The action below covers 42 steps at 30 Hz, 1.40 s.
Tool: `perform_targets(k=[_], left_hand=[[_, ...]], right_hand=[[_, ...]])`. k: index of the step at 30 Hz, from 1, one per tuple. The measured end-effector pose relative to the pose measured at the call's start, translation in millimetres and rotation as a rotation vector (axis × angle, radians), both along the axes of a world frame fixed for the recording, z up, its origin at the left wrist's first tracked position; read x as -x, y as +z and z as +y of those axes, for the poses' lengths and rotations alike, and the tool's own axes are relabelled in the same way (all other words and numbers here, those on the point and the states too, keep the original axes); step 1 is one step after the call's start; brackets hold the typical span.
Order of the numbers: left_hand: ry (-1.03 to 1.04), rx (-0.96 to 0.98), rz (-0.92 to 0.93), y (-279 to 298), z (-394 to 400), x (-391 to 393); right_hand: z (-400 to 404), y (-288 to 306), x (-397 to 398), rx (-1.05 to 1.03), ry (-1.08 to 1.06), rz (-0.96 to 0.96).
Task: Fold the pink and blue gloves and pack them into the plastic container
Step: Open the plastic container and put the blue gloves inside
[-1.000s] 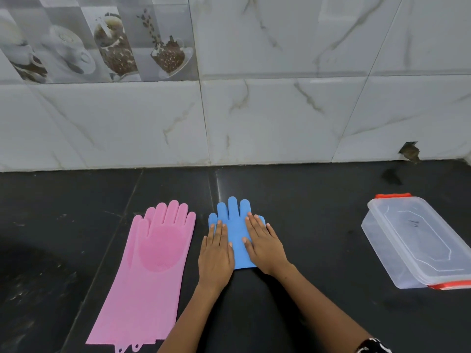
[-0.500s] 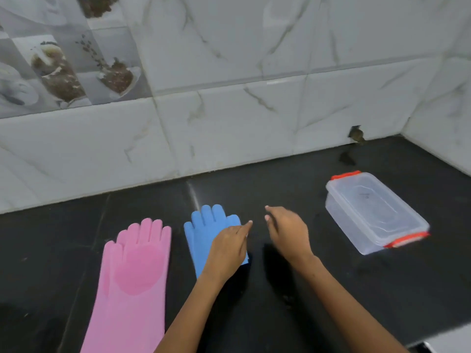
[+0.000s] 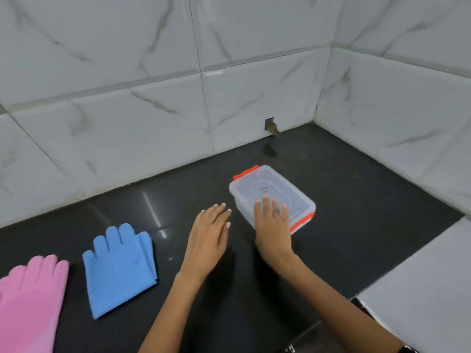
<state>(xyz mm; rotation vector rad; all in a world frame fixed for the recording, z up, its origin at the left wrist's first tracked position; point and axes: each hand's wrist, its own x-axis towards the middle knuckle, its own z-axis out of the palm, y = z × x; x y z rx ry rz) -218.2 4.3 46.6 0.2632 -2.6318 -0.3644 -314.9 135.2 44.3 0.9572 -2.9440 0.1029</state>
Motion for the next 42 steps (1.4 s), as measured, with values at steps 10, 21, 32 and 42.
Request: perform_targets(k=[10, 21, 32, 42], left_hand=[[0.311, -0.147, -0.159, 4, 45, 41], [0.387, -0.189, -0.337, -14, 66, 66], [0.207, -0.073, -0.41, -20, 28, 68], [0.204, -0.109, -0.391, -19, 27, 72]], right_hand=[[51, 4, 58, 0.103, 0.819, -0.167], [30, 4, 82, 0.581, 0.194, -0.431], [3, 2, 84, 0.398, 0.117, -0.338], [-8, -1, 85, 0.205, -0.033, -0.199]])
